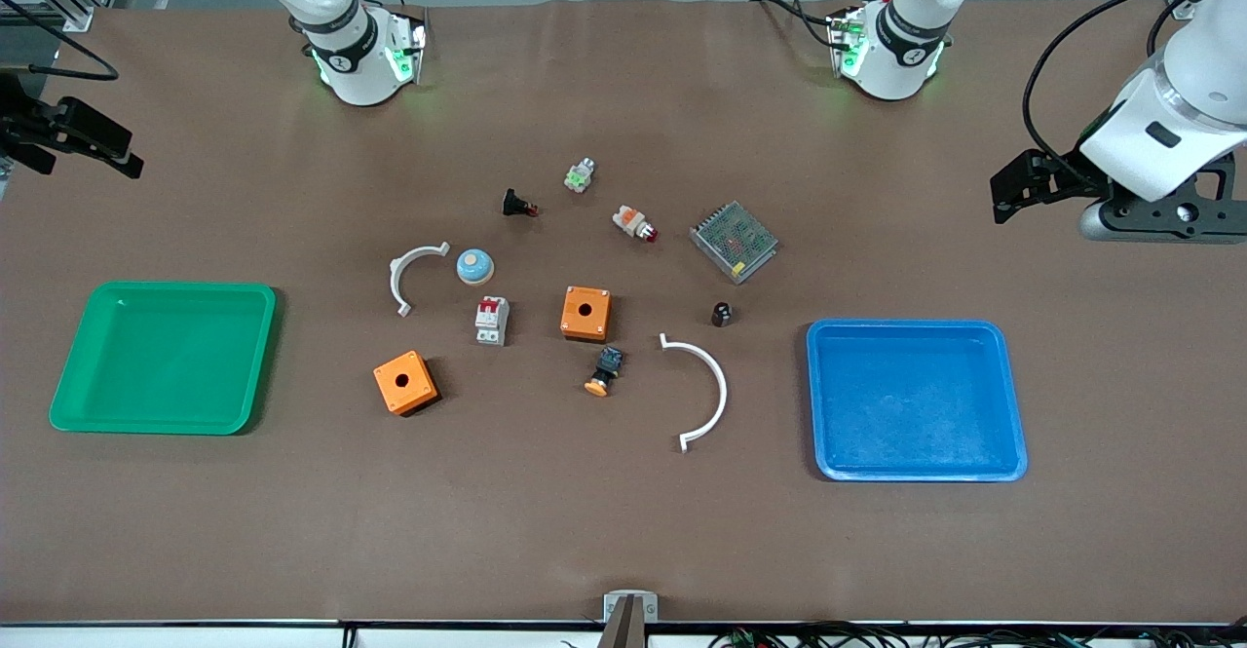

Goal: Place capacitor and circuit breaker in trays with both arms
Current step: 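Raise both grippers from rest and move them toward the parts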

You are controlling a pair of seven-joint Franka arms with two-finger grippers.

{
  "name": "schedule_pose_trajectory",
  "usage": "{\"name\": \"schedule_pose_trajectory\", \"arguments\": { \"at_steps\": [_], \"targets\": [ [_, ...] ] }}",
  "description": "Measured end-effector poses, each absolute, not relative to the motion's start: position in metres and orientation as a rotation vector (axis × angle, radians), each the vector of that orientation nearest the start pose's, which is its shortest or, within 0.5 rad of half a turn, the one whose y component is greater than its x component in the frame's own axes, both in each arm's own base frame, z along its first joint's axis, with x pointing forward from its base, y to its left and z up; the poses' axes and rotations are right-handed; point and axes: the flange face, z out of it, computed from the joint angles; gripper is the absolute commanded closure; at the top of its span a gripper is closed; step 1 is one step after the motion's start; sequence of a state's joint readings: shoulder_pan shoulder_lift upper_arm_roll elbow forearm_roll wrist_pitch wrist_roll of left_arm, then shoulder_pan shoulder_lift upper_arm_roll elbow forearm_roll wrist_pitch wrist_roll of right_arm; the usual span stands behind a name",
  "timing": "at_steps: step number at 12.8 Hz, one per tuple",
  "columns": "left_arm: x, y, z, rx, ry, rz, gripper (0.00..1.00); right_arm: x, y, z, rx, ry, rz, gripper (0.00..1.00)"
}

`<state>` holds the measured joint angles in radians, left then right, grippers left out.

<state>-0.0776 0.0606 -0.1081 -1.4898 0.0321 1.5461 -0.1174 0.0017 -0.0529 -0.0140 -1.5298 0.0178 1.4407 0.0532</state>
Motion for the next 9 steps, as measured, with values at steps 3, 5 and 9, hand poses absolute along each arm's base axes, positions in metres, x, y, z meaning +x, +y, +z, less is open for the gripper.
{"name": "schedule_pose_trajectory", "arguments": {
  "at_steps": [3, 5, 9],
  "targets": [
    [0.562, -0.097, 0.628, -3.114, 0.096, -0.001, 0.01, 0.531, 0.029, 0.641, -3.126, 0.051, 0.121, 0.00],
    [0.559, -0.095, 0.630, -3.112, 0.092, 0.009, 0.01, 0.534, 0.043, 0.627, -3.128, 0.021, 0.150, 0.00],
    [0.558, -0.087, 0.628, -3.154, 0.059, 0.036, 0.01, 0.535, 0.052, 0.611, -3.129, -0.002, 0.174, 0.00]
  ]
}}
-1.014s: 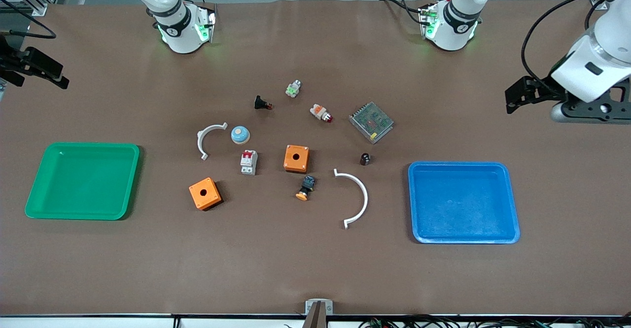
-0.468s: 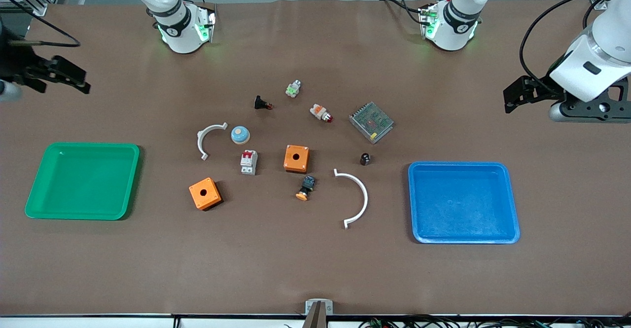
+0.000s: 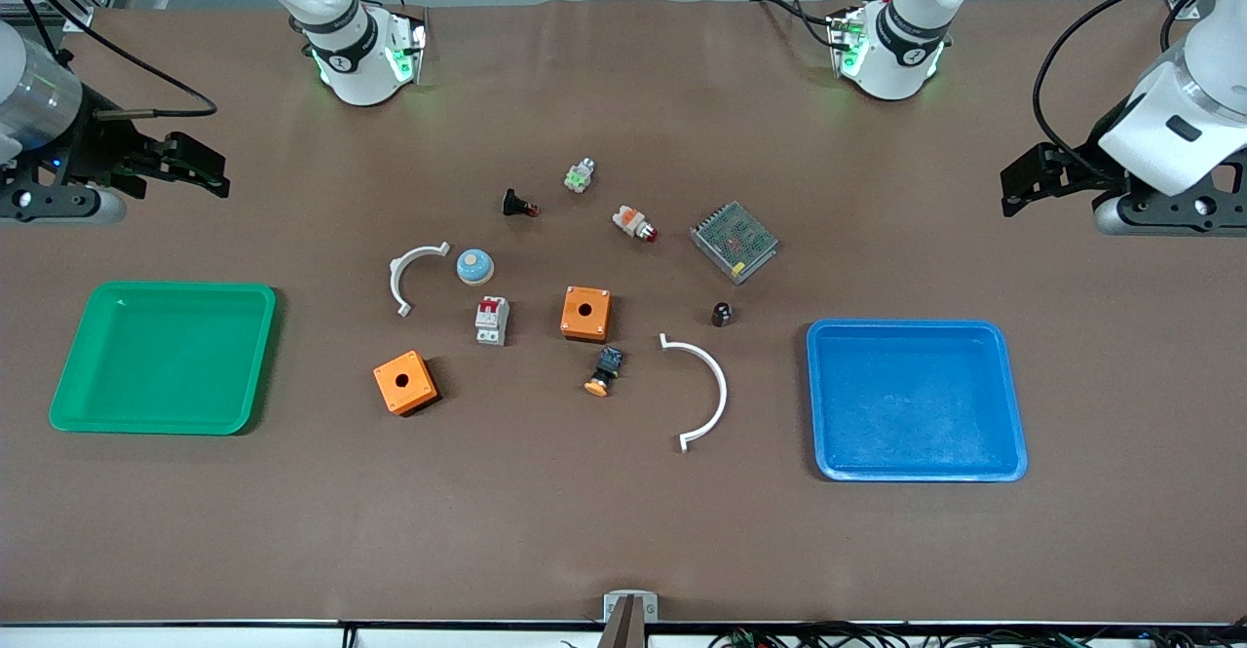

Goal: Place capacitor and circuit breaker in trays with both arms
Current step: 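Raise both grippers from rest and move them toward the parts, then lower the right gripper to the breaker while the left gripper reaches the capacitor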

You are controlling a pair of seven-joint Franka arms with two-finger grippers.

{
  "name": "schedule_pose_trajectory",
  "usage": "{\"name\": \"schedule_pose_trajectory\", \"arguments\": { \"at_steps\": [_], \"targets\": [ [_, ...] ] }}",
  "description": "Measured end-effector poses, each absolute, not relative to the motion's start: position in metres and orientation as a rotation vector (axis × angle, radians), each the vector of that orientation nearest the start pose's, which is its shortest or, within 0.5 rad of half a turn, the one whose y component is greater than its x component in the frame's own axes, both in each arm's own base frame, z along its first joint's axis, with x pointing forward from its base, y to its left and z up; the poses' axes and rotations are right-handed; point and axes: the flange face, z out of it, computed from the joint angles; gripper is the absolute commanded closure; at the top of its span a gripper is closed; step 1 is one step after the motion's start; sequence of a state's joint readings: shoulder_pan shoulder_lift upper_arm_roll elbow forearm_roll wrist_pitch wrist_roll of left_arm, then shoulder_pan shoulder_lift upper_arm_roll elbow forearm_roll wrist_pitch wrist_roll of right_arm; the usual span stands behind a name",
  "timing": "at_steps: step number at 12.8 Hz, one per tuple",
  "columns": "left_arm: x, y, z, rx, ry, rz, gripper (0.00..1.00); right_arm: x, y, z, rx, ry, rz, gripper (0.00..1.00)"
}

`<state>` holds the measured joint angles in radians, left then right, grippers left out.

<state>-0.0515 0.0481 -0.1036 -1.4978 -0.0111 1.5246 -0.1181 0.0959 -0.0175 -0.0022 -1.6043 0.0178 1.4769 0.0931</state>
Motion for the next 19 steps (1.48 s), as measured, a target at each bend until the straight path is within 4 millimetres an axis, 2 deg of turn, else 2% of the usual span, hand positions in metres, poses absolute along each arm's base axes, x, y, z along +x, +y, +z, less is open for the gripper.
{"name": "schedule_pose_trajectory", "arguments": {
  "at_steps": [2, 3, 5, 7, 8, 10, 12, 14, 16, 17, 19],
  "targets": [
    [0.558, -0.092, 0.624, -3.166, 0.060, 0.049, 0.01, 0.536, 0.057, 0.601, -3.130, -0.014, 0.188, 0.00],
    [0.556, -0.105, 0.619, -3.169, 0.035, 0.051, 0.01, 0.536, 0.058, 0.597, -3.130, -0.017, 0.192, 0.00],
    [0.550, -0.154, 0.601, -3.172, -0.064, 0.040, 0.01, 0.537, 0.063, 0.591, -3.130, -0.027, 0.187, 0.00],
    [0.541, -0.209, 0.569, -3.185, -0.138, 0.000, 0.01, 0.538, 0.083, 0.572, -3.134, -0.003, 0.164, 0.00],
    [0.536, -0.233, 0.546, -3.195, -0.186, -0.021, 0.01, 0.539, 0.101, 0.556, -3.136, 0.012, 0.144, 0.00],
    [0.526, -0.266, 0.494, -3.211, -0.267, -0.041, 0.01, 0.535, 0.146, 0.519, -3.137, 0.026, 0.093, 0.00],
    [0.523, -0.279, 0.436, -3.244, -0.310, -0.078, 0.01, 0.532, 0.184, 0.477, -3.142, 0.032, 0.095, 0.00],
    [0.516, -0.299, 0.371, -3.281, -0.404, -0.110, 0.10, 0.541, 0.204, 0.438, -3.144, 0.028, 0.100, 0.00],
    [0.504, -0.330, 0.307, -3.255, -0.446, -0.121, 0.19, 0.554, 0.216, 0.394, -3.139, 0.038, 0.111, 0.00],
    [0.500, -0.342, 0.281, -3.228, -0.455, -0.125, 0.20, 0.559, 0.221, 0.371, -3.129, 0.047, 0.121, 0.00],
    [0.506, -0.352, 0.247, -3.201, -0.483, -0.110, 0.25, 0.566, 0.228, 0.330, -3.122, 0.055, 0.147, 0.00]
  ]
}}
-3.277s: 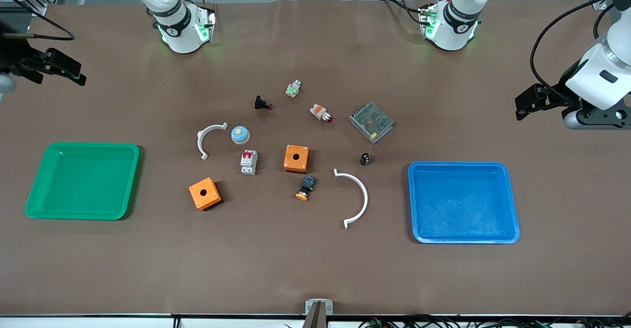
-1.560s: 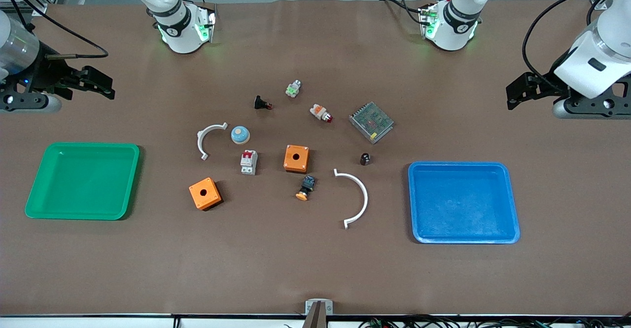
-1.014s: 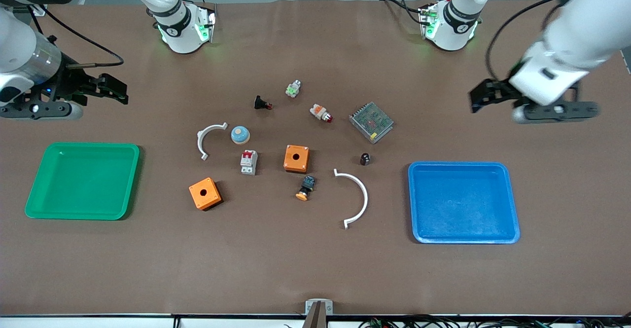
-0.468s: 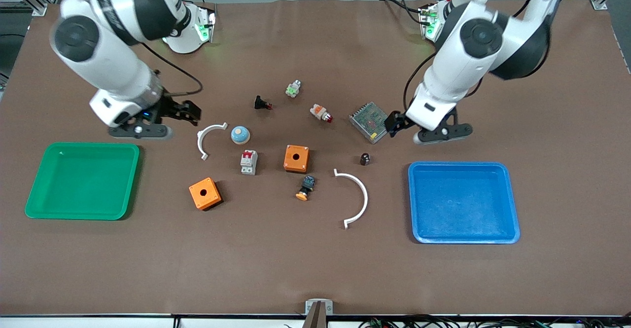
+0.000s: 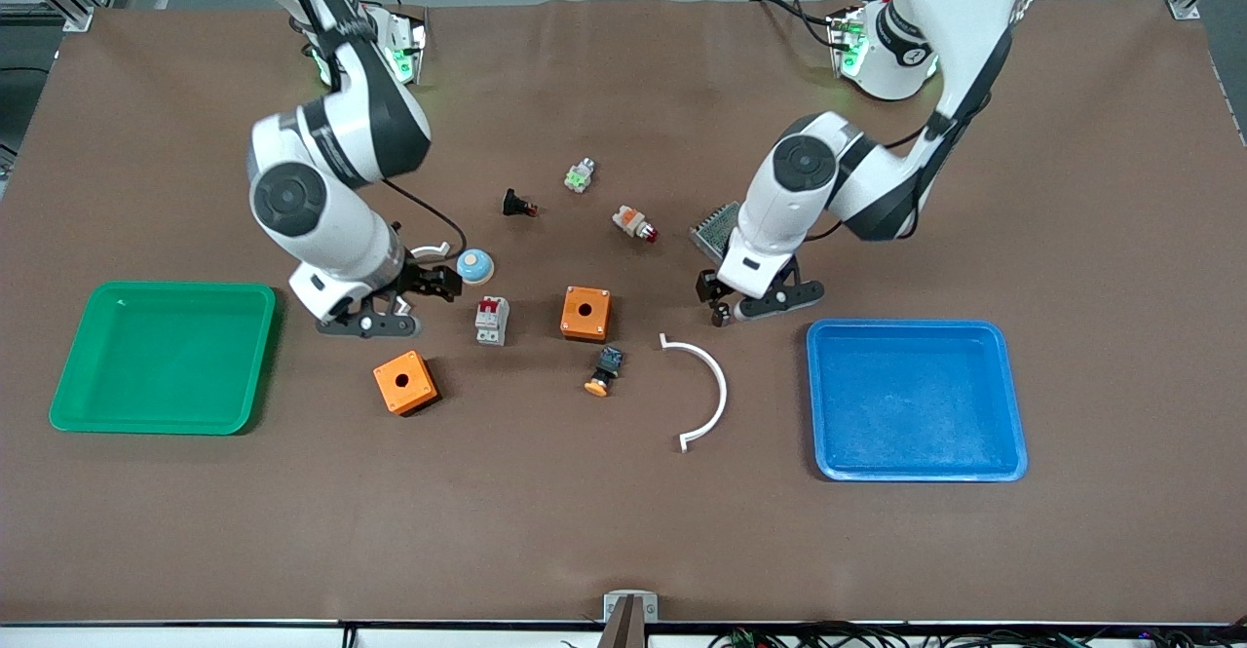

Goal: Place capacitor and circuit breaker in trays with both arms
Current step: 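Lower the right gripper to the breaker while the left gripper reaches the capacitor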

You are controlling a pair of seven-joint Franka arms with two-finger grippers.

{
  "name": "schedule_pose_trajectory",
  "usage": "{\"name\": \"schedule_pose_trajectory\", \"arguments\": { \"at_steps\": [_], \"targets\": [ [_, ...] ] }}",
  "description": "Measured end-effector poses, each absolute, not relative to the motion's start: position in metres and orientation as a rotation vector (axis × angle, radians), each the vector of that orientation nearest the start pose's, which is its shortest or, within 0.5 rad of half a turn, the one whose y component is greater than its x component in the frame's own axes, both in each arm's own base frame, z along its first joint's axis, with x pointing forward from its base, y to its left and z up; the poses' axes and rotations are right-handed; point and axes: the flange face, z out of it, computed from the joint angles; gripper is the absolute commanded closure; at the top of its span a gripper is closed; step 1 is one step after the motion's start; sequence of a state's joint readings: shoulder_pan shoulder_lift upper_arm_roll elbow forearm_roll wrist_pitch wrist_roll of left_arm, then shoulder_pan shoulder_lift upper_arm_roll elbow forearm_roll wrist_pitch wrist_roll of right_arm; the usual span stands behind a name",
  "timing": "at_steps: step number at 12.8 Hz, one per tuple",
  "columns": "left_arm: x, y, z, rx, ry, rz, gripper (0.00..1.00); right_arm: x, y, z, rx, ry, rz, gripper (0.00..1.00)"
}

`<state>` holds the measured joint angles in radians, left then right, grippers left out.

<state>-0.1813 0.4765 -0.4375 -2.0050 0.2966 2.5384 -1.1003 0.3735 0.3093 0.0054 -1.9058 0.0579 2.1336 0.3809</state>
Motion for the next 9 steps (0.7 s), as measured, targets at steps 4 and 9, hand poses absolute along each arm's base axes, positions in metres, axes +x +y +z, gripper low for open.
{"name": "schedule_pose_trajectory", "arguments": {
  "at_steps": [4, 9],
  "targets": [
    [0.522, -0.361, 0.225, -3.212, -0.506, -0.071, 0.36, 0.574, 0.241, 0.292, -3.124, 0.048, 0.201, 0.00],
    [0.520, -0.362, 0.206, -3.202, -0.505, -0.021, 0.39, 0.574, 0.277, 0.269, -3.102, 0.023, 0.182, 0.00]
  ]
}}
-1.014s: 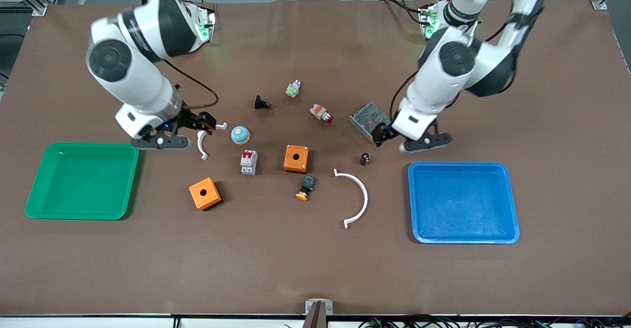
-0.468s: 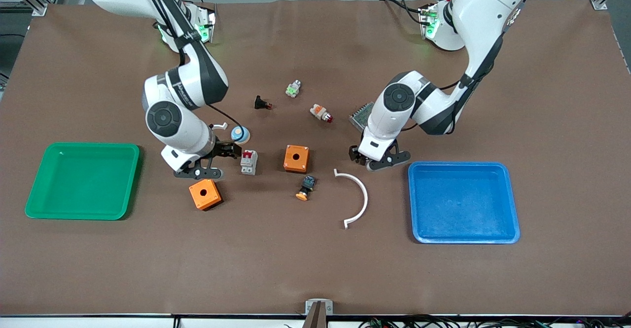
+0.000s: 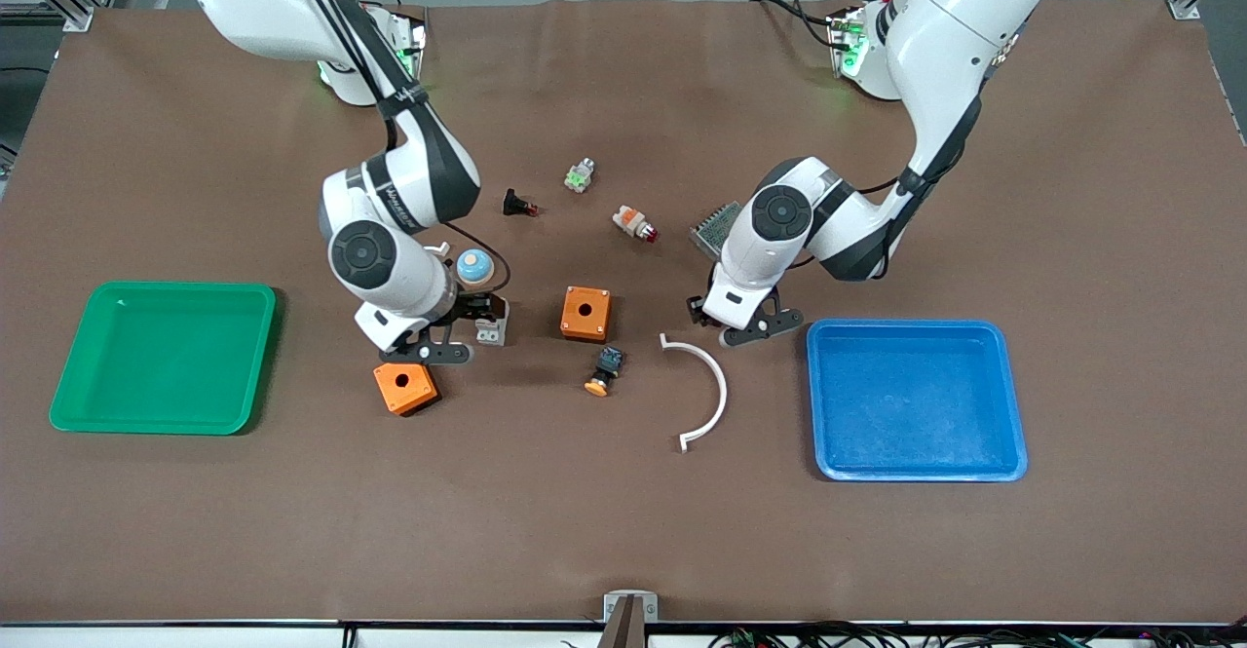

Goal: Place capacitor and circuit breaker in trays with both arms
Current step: 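Lower the right gripper to the breaker while the left gripper reaches the capacitor, then close the right gripper on the breaker while the left gripper grasps the capacitor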

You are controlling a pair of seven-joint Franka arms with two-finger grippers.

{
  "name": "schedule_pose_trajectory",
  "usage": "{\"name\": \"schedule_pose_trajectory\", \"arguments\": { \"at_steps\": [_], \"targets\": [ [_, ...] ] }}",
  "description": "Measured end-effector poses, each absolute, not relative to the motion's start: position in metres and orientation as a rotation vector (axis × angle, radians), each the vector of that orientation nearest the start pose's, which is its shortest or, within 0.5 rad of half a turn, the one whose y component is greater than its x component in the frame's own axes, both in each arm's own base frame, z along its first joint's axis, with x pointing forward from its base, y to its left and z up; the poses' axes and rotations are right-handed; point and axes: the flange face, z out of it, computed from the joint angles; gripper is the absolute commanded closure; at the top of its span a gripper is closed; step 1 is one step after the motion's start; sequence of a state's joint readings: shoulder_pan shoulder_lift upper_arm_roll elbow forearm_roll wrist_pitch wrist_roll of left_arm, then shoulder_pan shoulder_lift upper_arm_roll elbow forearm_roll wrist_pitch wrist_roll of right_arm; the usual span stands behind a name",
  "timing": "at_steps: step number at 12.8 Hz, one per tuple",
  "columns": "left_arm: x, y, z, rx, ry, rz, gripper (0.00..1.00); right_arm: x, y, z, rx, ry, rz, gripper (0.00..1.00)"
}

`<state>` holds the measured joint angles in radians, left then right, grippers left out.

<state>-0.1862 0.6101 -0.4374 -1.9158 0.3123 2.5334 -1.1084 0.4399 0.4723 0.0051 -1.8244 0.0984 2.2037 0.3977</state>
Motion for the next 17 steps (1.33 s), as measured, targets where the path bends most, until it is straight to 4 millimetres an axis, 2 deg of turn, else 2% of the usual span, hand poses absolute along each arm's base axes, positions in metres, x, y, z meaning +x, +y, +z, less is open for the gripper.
{"name": "schedule_pose_trajectory", "arguments": {
  "at_steps": [4, 6, 8, 10, 11, 13, 15, 17],
  "targets": [
    [0.519, -0.360, 0.204, -3.170, -0.499, 0.013, 0.54, 0.562, 0.304, 0.244, -3.110, 0.007, 0.185, 0.00],
    [0.519, -0.360, 0.204, -3.168, -0.498, 0.015, 0.73, 0.561, 0.307, 0.233, -3.111, 0.002, 0.179, 0.00],
    [0.519, -0.360, 0.204, -3.167, -0.497, 0.016, 0.97, 0.559, 0.307, 0.223, -3.114, 0.000, 0.189, 0.02],
    [0.519, -0.360, 0.204, -3.168, -0.498, 0.014, 1.00, 0.558, 0.307, 0.217, -3.118, -0.001, 0.200, 0.05],
    [0.521, -0.361, 0.206, -3.171, -0.500, 0.009, 1.00, 0.557, 0.307, 0.217, -3.119, 0.000, 0.201, 0.10],
    [0.526, -0.362, 0.211, -3.179, -0.506, -0.008, 1.00, 0.557, 0.306, 0.215, -3.120, 0.001, 0.206, 0.29],
    [0.532, -0.361, 0.220, -3.178, -0.516, -0.024, 1.00, 0.555, 0.305, 0.213, -3.122, 0.002, 0.213, 0.56],
    [0.540, -0.356, 0.238, -3.158, -0.528, -0.041, 1.00, 0.555, 0.303, 0.212, -3.124, 0.004, 0.216, 0.73]
  ]
}}
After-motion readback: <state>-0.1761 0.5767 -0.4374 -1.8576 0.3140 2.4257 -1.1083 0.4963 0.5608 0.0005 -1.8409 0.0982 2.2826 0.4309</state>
